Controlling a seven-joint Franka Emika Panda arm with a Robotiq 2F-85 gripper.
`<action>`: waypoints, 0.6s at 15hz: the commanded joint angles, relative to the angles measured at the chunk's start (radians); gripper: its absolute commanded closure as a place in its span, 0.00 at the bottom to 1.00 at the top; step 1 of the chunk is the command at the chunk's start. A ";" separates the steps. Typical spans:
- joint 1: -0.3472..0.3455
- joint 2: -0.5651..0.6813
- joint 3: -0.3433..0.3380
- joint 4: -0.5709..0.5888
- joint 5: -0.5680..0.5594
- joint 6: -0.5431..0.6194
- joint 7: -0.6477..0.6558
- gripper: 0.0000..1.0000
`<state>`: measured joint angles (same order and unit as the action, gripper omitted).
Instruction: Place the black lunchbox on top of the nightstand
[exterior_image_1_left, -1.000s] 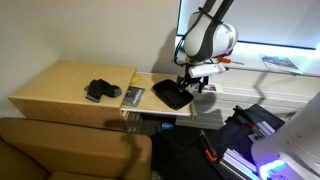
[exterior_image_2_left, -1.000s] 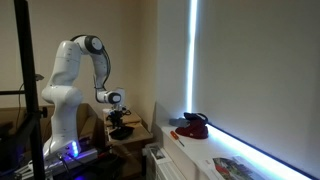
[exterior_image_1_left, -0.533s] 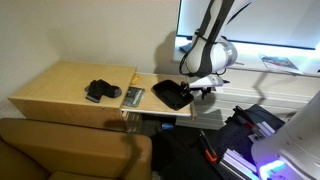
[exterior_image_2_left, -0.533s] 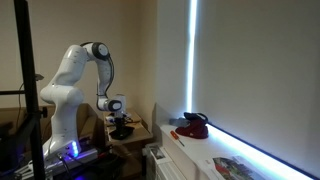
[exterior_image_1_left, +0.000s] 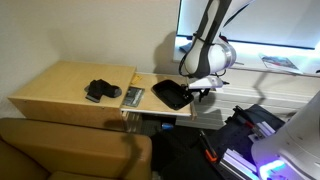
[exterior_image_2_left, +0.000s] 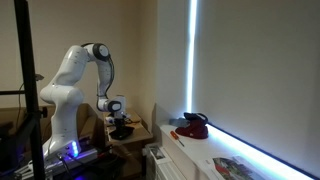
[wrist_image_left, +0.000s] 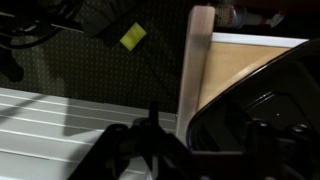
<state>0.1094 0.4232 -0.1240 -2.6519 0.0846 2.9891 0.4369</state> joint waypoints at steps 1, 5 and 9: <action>-0.019 0.004 0.024 -0.002 0.044 0.020 -0.046 0.62; -0.068 0.003 0.061 -0.019 0.079 0.046 -0.076 0.89; -0.139 -0.003 0.123 -0.004 0.137 0.044 -0.114 0.95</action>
<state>0.0433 0.4205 -0.0608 -2.6549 0.1694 3.0142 0.3761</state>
